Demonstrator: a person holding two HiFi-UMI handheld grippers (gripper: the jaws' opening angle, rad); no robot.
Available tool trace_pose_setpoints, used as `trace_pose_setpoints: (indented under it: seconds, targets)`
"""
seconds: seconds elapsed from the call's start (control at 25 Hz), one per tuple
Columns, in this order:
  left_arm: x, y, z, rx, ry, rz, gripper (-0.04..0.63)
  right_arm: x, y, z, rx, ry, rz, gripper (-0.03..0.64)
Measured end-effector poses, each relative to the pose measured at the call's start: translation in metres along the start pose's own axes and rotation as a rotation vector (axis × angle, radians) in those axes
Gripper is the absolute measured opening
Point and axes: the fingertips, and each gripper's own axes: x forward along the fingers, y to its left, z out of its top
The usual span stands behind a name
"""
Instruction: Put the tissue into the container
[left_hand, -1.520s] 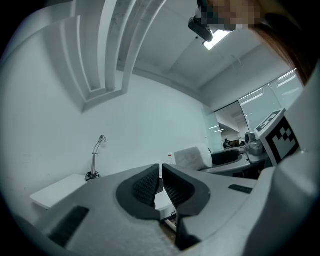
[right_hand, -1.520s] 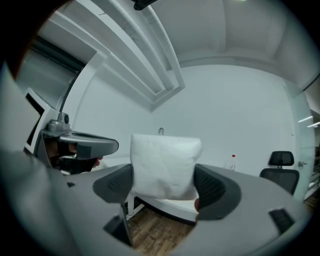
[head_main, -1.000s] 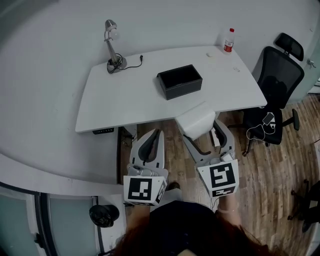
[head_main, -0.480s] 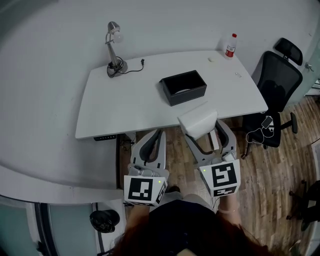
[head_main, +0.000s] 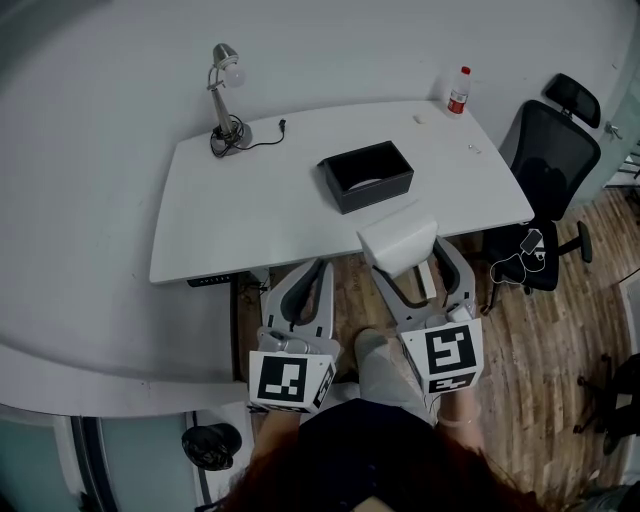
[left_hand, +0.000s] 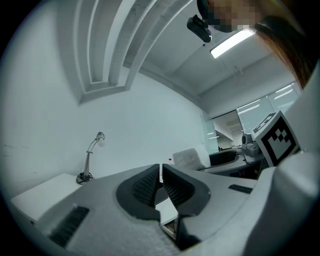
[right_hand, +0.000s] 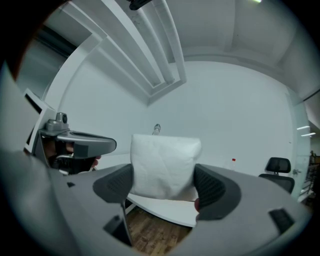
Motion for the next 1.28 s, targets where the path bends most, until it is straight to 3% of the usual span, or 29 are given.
trace_pose_setpoints:
  seconds: [0.6,1.28]
  targets:
    - [0.027,0.016,-0.009,-0.023,0.001,0.009,0.038,0.031,-0.022,-0.010,-0.007,0.021,-0.014,0.391]
    - [0.079,0.035,-0.014,0.016,0.022,-0.034,0.040,0.081,-0.041,-0.012,-0.001,0.038,-0.004,0.391]
